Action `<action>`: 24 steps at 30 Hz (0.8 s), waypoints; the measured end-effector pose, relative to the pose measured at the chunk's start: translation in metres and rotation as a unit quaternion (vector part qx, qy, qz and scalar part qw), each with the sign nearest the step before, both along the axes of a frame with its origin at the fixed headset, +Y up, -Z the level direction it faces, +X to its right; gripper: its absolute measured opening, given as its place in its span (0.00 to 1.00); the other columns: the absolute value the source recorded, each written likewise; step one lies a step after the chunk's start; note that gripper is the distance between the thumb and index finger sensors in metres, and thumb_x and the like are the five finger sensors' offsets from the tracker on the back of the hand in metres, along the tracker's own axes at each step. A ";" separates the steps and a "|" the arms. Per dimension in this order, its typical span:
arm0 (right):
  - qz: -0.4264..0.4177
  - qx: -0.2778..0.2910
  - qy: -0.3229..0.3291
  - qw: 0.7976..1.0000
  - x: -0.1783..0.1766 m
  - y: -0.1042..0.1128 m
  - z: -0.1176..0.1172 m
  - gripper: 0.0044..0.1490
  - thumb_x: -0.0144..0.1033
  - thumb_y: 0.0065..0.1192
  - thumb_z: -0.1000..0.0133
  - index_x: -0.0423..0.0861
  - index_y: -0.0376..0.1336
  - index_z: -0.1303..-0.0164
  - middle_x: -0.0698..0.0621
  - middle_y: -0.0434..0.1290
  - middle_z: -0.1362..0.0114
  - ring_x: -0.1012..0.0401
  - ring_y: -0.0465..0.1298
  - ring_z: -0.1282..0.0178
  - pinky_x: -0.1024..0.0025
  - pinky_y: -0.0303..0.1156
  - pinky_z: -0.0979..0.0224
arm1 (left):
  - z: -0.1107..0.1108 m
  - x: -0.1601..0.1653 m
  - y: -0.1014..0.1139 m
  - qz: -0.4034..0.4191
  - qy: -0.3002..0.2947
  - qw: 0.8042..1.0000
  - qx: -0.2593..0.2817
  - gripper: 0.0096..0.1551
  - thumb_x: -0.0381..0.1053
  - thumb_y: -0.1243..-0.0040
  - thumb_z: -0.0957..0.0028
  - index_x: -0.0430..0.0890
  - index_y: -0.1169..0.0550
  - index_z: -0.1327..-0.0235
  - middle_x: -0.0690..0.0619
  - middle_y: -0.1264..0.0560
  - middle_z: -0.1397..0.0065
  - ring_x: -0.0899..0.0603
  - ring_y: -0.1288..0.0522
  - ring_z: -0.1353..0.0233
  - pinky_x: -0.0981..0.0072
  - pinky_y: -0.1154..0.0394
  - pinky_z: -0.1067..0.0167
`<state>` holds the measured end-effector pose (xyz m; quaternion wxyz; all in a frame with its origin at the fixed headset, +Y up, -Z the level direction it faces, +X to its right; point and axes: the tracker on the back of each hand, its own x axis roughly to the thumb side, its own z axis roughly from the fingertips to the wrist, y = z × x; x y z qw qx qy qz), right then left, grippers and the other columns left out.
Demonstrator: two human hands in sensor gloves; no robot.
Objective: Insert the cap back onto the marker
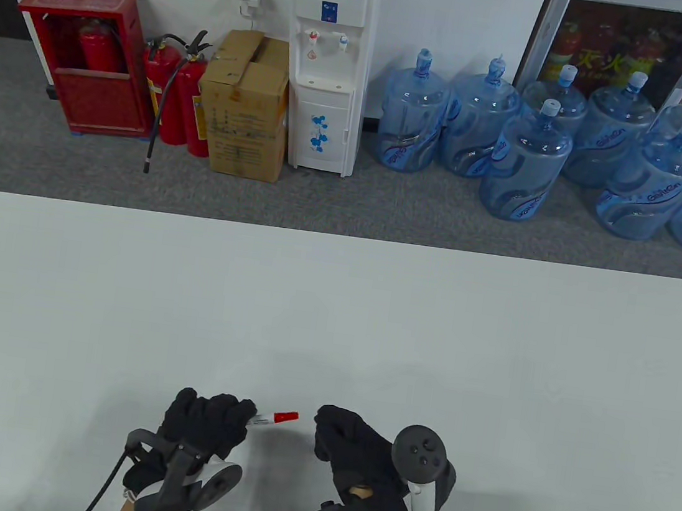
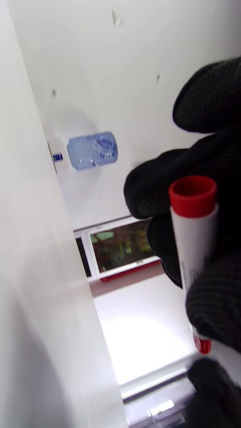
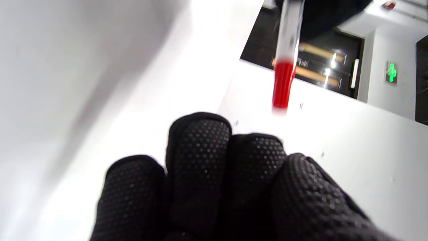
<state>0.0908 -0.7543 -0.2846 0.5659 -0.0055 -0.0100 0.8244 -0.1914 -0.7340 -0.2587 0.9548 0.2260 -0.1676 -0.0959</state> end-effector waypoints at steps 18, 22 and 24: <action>0.423 0.093 -0.129 0.892 0.044 0.031 0.013 0.43 0.65 0.48 0.50 0.60 0.56 0.23 0.56 0.57 0.13 0.55 0.57 0.13 0.41 0.53 0.20 | -0.046 -0.138 -0.013 -0.032 0.407 0.908 -0.091 0.28 0.56 0.36 0.52 0.53 0.20 0.37 0.50 0.18 0.37 0.45 0.11 0.50 0.40 0.26 0.38; 0.447 0.067 -0.110 0.885 0.043 0.029 0.011 0.47 0.67 0.42 0.51 0.61 0.49 0.20 0.57 0.48 0.11 0.56 0.47 0.12 0.41 0.44 0.21 | -0.049 -0.159 -0.023 -0.019 0.466 0.873 -0.143 0.28 0.56 0.36 0.52 0.52 0.20 0.37 0.49 0.18 0.38 0.45 0.11 0.51 0.41 0.25 0.39; 0.467 0.051 -0.103 0.877 0.042 0.027 0.010 0.48 0.68 0.39 0.52 0.62 0.46 0.20 0.57 0.45 0.11 0.56 0.44 0.12 0.41 0.41 0.21 | -0.049 -0.168 -0.026 -0.020 0.487 0.857 -0.165 0.28 0.56 0.36 0.51 0.52 0.20 0.37 0.49 0.18 0.38 0.46 0.11 0.51 0.41 0.25 0.39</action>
